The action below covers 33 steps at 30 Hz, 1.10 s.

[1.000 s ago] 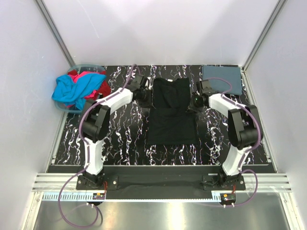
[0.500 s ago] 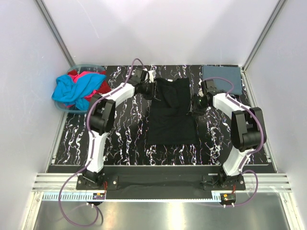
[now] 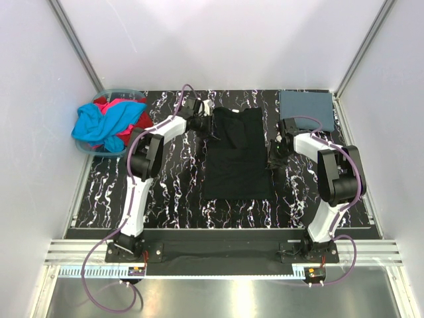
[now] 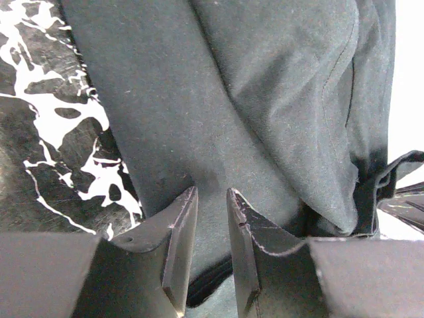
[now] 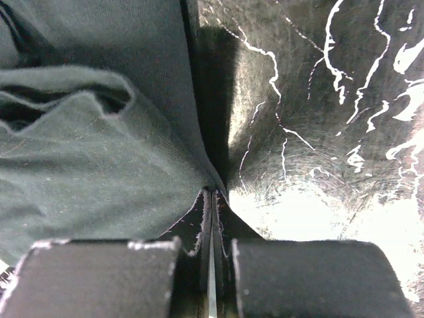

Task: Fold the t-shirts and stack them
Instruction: Fold the tshirt

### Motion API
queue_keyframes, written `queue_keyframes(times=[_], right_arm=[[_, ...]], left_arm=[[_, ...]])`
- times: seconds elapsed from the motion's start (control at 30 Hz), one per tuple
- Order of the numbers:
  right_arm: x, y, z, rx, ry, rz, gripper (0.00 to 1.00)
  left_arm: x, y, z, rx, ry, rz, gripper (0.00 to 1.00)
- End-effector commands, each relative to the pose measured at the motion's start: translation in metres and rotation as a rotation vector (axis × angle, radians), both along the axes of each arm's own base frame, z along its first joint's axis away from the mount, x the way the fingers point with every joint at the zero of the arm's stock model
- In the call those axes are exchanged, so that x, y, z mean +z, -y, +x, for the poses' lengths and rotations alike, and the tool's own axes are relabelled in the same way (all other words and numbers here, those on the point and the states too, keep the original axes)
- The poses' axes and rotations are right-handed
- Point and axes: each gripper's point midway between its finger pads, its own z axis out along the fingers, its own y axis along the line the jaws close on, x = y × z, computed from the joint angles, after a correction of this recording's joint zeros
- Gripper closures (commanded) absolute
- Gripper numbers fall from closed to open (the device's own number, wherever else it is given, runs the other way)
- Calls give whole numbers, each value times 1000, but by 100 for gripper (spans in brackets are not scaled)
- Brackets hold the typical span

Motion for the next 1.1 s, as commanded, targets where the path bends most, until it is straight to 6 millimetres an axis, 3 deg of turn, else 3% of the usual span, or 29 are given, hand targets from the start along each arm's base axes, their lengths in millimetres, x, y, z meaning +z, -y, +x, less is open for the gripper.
queue_keyframes(times=[0.0,0.17,0.23,0.3,0.4,0.43,0.5,0.53,0.6,0.63,0.67,0.7,0.73,0.77,0.8,0.83,0.87,0.9,0.93,1.0,1.07], right_arm=[[-11,19,-2,-46,-6,-82,100],[-7,21,-3,-78,7,-83,100],[-3,13,-1,-73,8,-37,100],[7,3,2,-61,25,15,85],[40,-6,13,-62,98,75,71],[52,-9,18,-65,123,95,68],[73,-18,12,-82,129,158,55],[74,-20,6,-95,109,178,52],[78,-24,-13,-143,55,223,50],[64,-23,-33,-169,-6,225,49],[65,-22,-43,-194,-14,233,49],[62,-24,-54,-229,-48,251,49],[50,-22,-72,-256,-95,250,49],[54,-21,-78,-274,-88,261,50],[52,-22,-85,-303,-104,273,50],[46,-21,-95,-318,-123,272,50],[51,-19,-97,-347,-107,278,49],[52,-19,-99,-366,-106,282,49],[49,-17,-104,-389,-113,281,48],[52,-17,-107,-436,-112,297,48],[43,-11,-113,-487,-128,272,48]], left_arm=[[-17,-8,8,20,5,27,68],[-13,-9,10,24,10,19,68],[-5,-7,9,22,-3,-16,68],[11,-3,10,8,6,-55,68],[64,5,14,-6,73,-120,65],[96,5,15,-4,124,-138,64],[124,-1,16,23,156,-118,62],[148,-3,14,23,188,-119,61],[157,-8,-6,9,137,-112,60],[141,-12,-22,7,79,-94,60],[156,-17,-38,4,89,-91,60],[150,-22,-48,16,79,-63,60],[126,-32,-69,27,21,-23,59],[136,-37,-81,35,45,-16,59],[132,-38,-93,33,45,2,59],[110,-43,-115,17,1,31,59],[107,-44,-128,2,-7,38,58],[117,-42,-145,-27,20,33,58],[98,-48,-166,-39,-29,54,57],[104,-47,-189,-51,-14,45,56],[89,-46,-211,-72,-40,48,55]])
